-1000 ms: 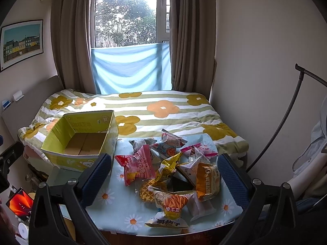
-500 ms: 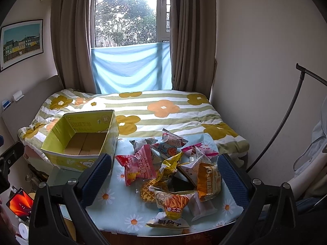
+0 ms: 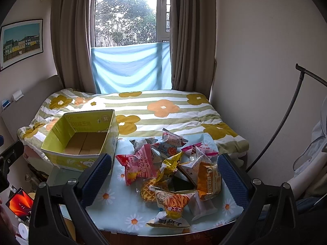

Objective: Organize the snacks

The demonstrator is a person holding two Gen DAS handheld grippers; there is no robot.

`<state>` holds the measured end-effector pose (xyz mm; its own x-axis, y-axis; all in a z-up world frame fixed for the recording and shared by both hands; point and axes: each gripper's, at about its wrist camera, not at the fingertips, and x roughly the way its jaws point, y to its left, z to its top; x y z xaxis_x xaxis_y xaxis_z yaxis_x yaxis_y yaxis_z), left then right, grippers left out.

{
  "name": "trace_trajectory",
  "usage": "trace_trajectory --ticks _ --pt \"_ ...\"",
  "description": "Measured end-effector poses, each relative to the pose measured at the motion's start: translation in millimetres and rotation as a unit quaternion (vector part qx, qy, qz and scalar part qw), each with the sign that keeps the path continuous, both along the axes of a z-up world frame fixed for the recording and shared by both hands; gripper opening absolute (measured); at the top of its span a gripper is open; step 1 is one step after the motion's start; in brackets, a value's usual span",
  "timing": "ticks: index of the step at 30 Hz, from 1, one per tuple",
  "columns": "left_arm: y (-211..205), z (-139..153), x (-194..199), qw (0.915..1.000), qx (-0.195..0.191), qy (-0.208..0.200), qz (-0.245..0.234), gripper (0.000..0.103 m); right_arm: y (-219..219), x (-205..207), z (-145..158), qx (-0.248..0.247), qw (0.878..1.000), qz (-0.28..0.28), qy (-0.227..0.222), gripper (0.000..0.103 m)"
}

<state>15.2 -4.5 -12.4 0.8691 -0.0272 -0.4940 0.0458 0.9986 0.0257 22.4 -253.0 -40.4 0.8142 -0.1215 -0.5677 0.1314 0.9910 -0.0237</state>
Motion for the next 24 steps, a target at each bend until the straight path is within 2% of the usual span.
trace_trajectory --ticks 4,13,20,24 --pt "0.2 -0.2 0.4 1.0000 -0.001 0.003 0.000 0.103 -0.5 0.7 0.3 0.000 1.000 -0.002 0.000 0.103" --pt "-12.9 -24.0 26.6 0.9965 -0.013 0.072 -0.040 0.103 -12.2 2.6 -25.7 0.026 0.998 -0.028 0.046 0.103" --pt "-29.6 -52.8 55.3 0.9880 -0.032 0.119 -0.093 0.103 -35.1 11.6 -45.9 0.033 0.996 -0.047 0.074 0.103" --pt "-50.4 -74.2 79.2 0.9810 -0.045 0.153 -0.110 0.103 -56.8 26.5 -67.6 0.027 0.994 -0.048 0.097 0.103"
